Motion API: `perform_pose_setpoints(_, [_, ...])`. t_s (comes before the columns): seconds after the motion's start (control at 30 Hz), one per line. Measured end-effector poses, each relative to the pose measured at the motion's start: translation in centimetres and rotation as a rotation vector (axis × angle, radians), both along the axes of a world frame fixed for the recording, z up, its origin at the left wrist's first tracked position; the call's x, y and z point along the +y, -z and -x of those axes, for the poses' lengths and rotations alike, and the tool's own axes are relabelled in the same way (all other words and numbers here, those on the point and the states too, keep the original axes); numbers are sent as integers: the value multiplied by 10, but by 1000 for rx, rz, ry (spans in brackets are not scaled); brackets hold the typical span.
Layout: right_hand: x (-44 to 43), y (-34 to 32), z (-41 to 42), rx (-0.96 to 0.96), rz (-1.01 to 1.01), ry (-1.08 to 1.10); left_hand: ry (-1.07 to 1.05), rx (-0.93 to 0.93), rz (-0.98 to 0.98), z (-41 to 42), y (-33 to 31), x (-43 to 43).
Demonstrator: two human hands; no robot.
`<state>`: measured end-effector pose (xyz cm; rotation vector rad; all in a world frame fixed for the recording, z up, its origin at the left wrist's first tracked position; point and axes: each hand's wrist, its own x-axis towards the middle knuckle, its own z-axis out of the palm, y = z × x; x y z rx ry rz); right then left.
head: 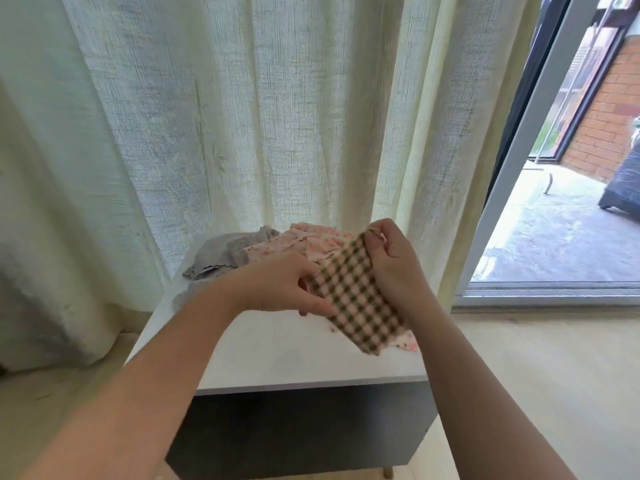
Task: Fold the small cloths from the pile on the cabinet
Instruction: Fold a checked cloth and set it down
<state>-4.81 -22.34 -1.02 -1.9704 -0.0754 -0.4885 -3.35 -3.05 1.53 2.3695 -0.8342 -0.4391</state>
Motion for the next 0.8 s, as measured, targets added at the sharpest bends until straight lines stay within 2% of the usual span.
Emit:
perform_pose_setpoints(0.1, [6,3,-1,-117,48,73,76,87,28,-9,-7,3])
perform_pose_setpoints(0.3, [1,17,-9,-113,114,153,159,254,-21,-25,-15,8])
perform_pose_setpoints(0.37, [0,16,-9,-118,93,203,123,286,49,-26,-15,9])
perform_pose_setpoints(0.43, [2,12,-8,-89,-39,256,37,282,192,-28,-10,9])
perform_pose_setpoints(0.5, [3,10,-7,38,-291,267,-106,338,442,-22,0,3])
perform_pose_setpoints(0.6, [0,8,-4,449,-861,-2,-407,482,818,-18,13,-11])
perform_pose_setpoints(0.63, [0,7,1,557,-960,-80,-501,531,891,-16,15,-16])
perform_pose_setpoints(0.7, [3,9,6,638,-985,-141,-631,695,978,-12,19,-27])
perform_pose_setpoints(0.77, [8,14,6,567,-962,-83,-684,819,941,-4,27,-38])
perform_pose_setpoints(0.8, [10,15,6,499,-906,-24,-718,789,879,1,34,-44])
